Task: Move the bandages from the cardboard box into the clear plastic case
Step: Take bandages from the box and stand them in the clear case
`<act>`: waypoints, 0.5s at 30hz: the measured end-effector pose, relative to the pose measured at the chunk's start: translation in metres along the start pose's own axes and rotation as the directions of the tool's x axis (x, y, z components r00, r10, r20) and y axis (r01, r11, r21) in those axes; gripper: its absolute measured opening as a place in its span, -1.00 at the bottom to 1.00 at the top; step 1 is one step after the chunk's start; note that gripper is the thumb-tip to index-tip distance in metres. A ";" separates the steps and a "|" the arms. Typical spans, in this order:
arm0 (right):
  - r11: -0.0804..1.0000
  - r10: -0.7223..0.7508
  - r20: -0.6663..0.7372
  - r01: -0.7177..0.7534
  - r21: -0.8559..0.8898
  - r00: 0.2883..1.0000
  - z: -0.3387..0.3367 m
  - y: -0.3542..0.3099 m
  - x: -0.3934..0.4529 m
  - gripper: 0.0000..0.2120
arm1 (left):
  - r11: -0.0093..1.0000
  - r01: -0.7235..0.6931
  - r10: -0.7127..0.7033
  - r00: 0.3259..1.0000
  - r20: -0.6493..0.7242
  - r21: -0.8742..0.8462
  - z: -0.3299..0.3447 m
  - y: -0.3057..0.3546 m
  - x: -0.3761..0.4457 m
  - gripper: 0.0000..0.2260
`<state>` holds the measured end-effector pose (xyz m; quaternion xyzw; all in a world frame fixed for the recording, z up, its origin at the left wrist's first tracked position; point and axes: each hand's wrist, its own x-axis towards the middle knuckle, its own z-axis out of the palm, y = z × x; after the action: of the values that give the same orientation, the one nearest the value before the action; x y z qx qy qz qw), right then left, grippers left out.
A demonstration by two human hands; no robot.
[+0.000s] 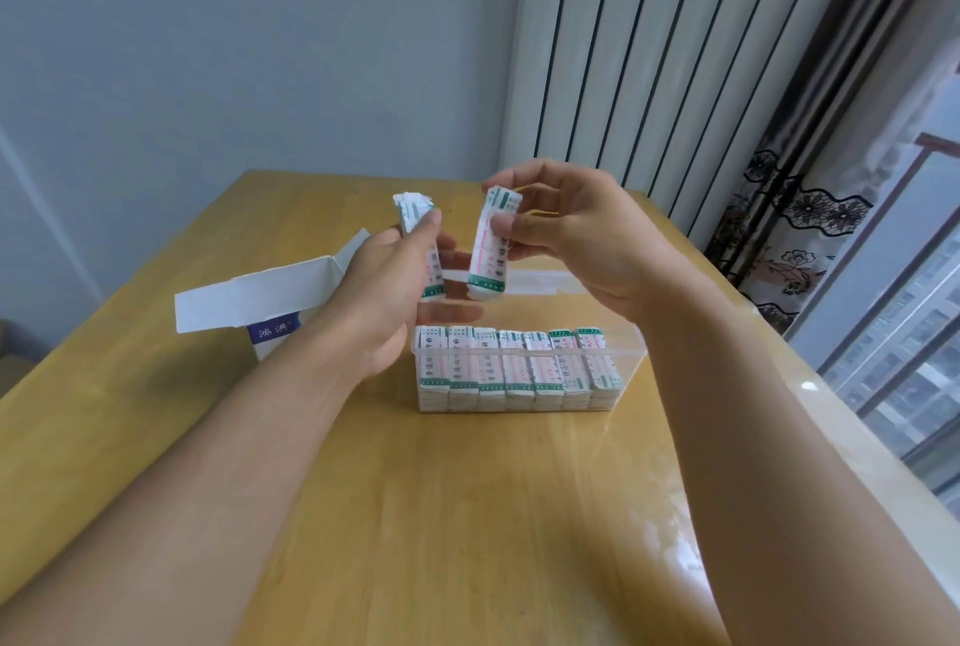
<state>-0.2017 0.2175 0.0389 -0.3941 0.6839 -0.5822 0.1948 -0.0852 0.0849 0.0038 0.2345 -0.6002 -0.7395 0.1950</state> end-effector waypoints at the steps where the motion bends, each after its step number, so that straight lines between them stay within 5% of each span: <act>1: 0.999 -0.029 -0.026 0.028 -0.023 0.999 0.003 0.000 0.001 -0.87 | 1.000 0.019 -0.019 0.999 0.047 0.016 0.000 0.001 -0.003 -0.68; 7: 0.982 -0.069 -0.180 0.035 -0.184 0.981 0.006 0.008 0.006 -0.89 | 0.994 0.103 -0.093 0.980 0.176 -0.047 0.005 0.003 -0.008 -0.73; 15: 0.997 0.072 -0.214 -0.077 -0.018 0.974 0.007 0.011 0.008 -0.95 | 0.973 0.116 -0.086 0.985 0.151 -0.201 0.003 0.000 -0.001 -0.78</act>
<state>-0.2047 0.2066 0.0283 -0.3061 0.7227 -0.6044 0.1371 -0.0858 0.0882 0.0044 0.1901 -0.5186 -0.8222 0.1378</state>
